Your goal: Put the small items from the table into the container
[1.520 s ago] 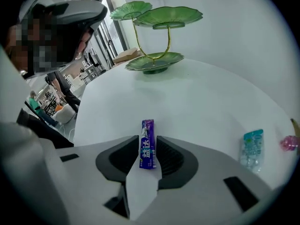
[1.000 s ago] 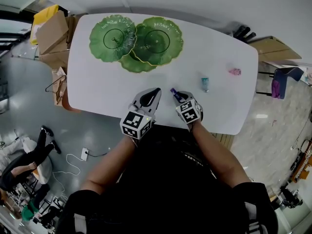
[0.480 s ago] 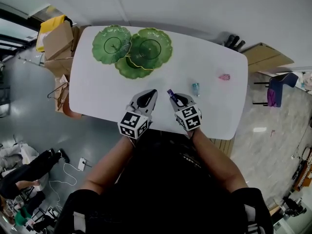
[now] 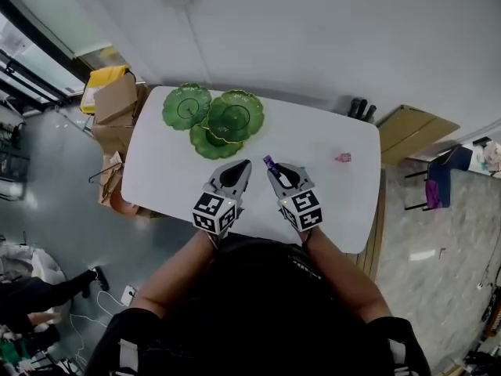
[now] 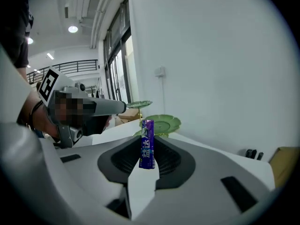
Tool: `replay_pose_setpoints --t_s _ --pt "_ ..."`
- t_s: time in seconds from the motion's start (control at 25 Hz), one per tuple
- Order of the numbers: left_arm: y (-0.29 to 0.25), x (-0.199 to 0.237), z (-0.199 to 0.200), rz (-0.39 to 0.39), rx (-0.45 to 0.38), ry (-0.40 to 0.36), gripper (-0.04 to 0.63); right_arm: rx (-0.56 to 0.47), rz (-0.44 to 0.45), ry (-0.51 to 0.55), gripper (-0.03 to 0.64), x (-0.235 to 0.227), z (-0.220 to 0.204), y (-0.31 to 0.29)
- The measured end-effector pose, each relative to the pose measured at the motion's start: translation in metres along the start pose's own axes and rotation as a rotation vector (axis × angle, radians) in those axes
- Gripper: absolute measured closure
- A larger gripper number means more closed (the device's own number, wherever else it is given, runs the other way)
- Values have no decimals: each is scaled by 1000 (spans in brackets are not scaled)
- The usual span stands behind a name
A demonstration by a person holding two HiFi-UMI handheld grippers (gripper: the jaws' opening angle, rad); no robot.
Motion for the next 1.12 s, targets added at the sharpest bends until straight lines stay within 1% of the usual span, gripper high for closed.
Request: replay_pose_setpoints --t_s 0.08,0.32,0.52,0.72,0.84,1.12 --pt "0 -12 6 4 -14 -14 588 -22 11 19 526 -1 5 6" --pt "15 -34 16 46 -45 -18 588 -57 54 22 526 0 7 19" --pt "23 -40 13 84 -54 10 588 -68 68 -4 526 0 4 26" --pt "28 -37 12 73 -63 14 588 -83 65 -17 526 7 10 25" --pt "30 -31 12 51 -58 16 588 -90 58 -21 526 14 16 19" --pt "43 10 22 -8 -46 3 588 -100 17 -49 526 37 31 -14"
Point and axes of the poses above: the fingertips, and each gripper's own axes: y backward along the fingers, x to its left, z out of its top, the point moved 10 cm from there along y, backward along the fingers, and after that the axes turned 1 degree about -y, right-handed, at the moved point
